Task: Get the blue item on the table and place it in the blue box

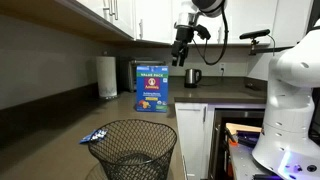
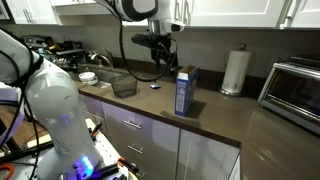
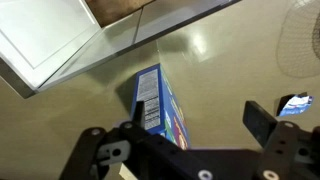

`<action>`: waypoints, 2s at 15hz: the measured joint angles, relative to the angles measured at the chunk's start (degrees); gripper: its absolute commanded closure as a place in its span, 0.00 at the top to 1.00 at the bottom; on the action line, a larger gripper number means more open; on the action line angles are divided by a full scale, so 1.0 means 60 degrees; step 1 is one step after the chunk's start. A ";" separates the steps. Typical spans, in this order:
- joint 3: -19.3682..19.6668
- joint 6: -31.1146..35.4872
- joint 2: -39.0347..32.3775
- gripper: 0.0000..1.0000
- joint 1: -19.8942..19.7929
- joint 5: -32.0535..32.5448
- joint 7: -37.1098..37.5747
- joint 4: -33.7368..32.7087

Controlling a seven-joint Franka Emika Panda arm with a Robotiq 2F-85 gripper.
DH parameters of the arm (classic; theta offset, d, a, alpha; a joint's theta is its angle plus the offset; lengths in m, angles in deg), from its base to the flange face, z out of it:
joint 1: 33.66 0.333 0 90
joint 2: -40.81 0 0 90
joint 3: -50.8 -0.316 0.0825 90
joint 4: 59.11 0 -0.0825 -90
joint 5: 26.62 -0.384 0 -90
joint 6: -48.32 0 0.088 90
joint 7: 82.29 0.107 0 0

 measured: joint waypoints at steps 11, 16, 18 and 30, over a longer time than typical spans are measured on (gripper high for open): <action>-0.0108 0.0000 -0.0350 1.00 0.0218 -0.0028 0.0000 -0.0018; -0.0474 -0.0010 -0.1306 1.00 0.0722 -0.0042 0.0000 -0.0462; -0.0681 -0.0062 -0.1824 1.00 0.0912 -0.0042 0.0000 -0.0845; -0.1424 0.0395 -0.4977 1.00 0.1288 -0.0046 -0.0020 -0.3270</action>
